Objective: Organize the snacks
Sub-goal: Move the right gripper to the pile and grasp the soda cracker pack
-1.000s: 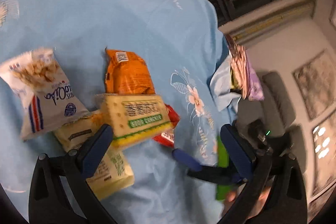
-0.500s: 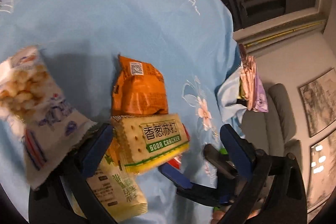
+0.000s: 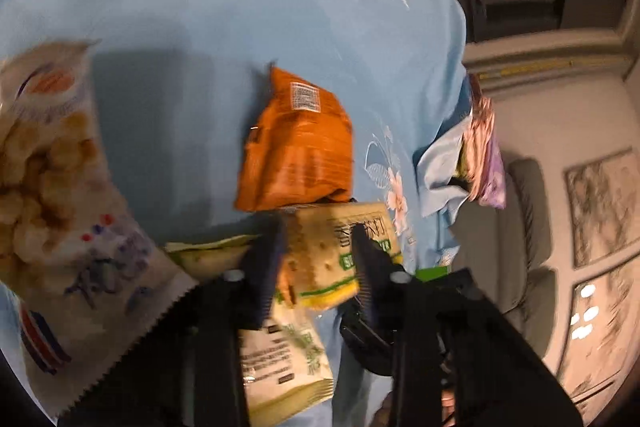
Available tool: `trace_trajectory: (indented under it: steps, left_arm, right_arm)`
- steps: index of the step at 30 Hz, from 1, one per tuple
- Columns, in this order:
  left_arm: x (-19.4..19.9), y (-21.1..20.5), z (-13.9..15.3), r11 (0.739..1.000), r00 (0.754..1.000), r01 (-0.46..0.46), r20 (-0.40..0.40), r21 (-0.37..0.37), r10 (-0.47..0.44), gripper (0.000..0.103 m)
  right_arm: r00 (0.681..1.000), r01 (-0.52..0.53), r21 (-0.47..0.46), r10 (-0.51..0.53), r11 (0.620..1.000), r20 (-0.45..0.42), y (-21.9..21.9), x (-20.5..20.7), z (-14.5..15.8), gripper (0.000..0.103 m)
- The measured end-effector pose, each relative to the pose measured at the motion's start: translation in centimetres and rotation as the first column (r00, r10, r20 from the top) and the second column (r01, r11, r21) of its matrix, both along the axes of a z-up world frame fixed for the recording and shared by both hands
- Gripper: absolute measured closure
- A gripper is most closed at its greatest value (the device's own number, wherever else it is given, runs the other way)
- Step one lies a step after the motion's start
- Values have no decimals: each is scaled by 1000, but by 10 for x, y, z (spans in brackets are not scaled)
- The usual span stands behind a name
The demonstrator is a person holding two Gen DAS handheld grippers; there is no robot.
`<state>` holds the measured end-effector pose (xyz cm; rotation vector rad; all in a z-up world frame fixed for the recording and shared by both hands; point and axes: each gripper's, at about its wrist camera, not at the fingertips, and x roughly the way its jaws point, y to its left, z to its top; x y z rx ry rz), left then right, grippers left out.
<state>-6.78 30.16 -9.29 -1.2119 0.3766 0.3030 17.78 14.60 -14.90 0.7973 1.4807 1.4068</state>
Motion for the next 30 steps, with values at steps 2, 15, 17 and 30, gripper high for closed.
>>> trace_trajectory:
  steps: [2, 15, 17, 30]
  left_arm:
    - [-6, 2, -5, 999, 998, -6, 59, -44, 9, 65]
    - [-7, -21, 11, 999, 998, -16, 63, 31, 14, 42]
    - [-10, -20, 5, 999, 999, -22, 38, 26, 20, 67]
    - [-16, -27, 2, 999, 999, -30, 32, 37, 29, 77]
  right_arm:
    - [1000, -11, 26, 11, 1000, -10, -2, 0, -1, 82]
    - [995, -75, 134, 83, 988, -56, -11, -10, 4, 83]
    - [993, -71, 122, 82, 990, -82, -12, -10, -2, 83]
    - [999, -36, 37, 36, 999, -5, -14, -2, 3, 78]
